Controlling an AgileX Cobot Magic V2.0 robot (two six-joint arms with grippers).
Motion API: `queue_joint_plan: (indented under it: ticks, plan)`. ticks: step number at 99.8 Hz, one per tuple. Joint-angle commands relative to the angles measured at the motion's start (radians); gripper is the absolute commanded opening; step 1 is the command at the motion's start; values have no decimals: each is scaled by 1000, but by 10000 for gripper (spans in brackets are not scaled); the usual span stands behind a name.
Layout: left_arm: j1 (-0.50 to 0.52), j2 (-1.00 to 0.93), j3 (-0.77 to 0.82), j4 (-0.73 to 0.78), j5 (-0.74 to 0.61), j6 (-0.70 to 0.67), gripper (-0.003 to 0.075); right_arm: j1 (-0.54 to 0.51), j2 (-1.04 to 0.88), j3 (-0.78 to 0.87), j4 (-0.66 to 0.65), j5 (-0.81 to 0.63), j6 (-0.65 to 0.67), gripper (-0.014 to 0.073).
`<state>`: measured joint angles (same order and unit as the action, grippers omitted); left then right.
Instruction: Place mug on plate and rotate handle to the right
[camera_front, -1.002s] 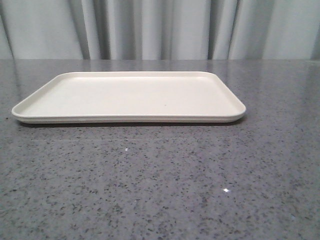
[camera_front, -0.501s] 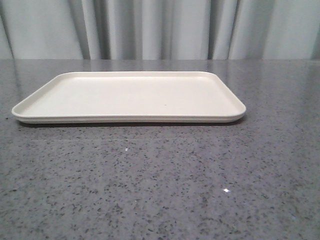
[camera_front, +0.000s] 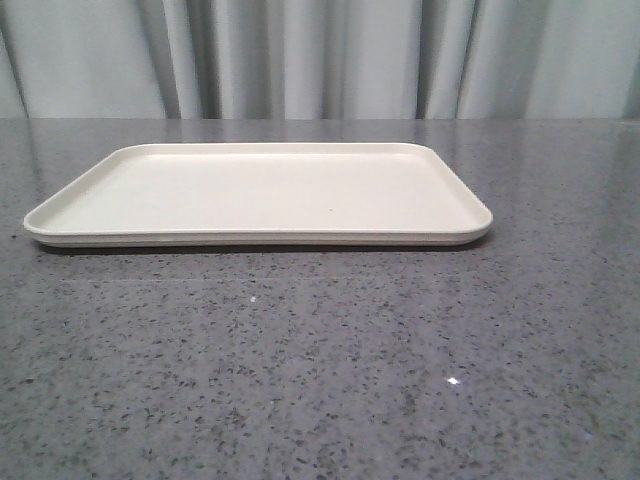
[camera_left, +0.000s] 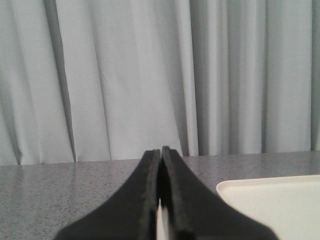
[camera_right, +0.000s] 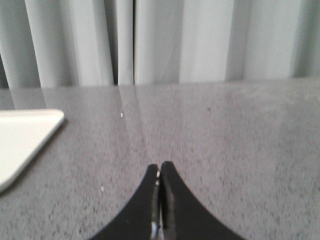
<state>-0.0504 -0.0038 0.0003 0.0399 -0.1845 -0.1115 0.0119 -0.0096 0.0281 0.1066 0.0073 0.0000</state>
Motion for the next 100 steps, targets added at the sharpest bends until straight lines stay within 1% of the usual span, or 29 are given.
queue_joint_plan:
  ticks: [1,19,30,37,55,83,87,92,97,100]
  plan:
    - [2,-29,8,-40,-89,-51,-20,-1,-22,-21,-12,-109,-8,-67]
    - [2,-29,-15,-63,-74,-167,-20,-1,-22,-103,-12,-101,-8,-67]
    - [2,-29,-61,-63,-62,-179,-20,-1,0,-198,-12,-61,-8,-67]
    - [2,-29,-112,-63,-28,-179,-20,-1,38,-271,-12,-25,-8,-67]
    - [2,-1,-276,-60,117,-179,-20,-1,177,-465,-13,41,-21,-67]
    - [2,156,-520,-56,185,-175,-20,-1,360,-748,-13,158,-21,-58]
    - [2,182,-559,-56,207,-175,-20,1,383,-786,-13,176,-21,-36]
    - [2,219,-604,-49,234,-175,-20,6,405,-824,-13,194,-21,10]
    - [2,262,-647,-40,263,-175,-20,11,421,-857,-13,205,-21,82]
    - [2,283,-674,-40,286,-175,-19,16,430,-873,-13,209,-21,143]
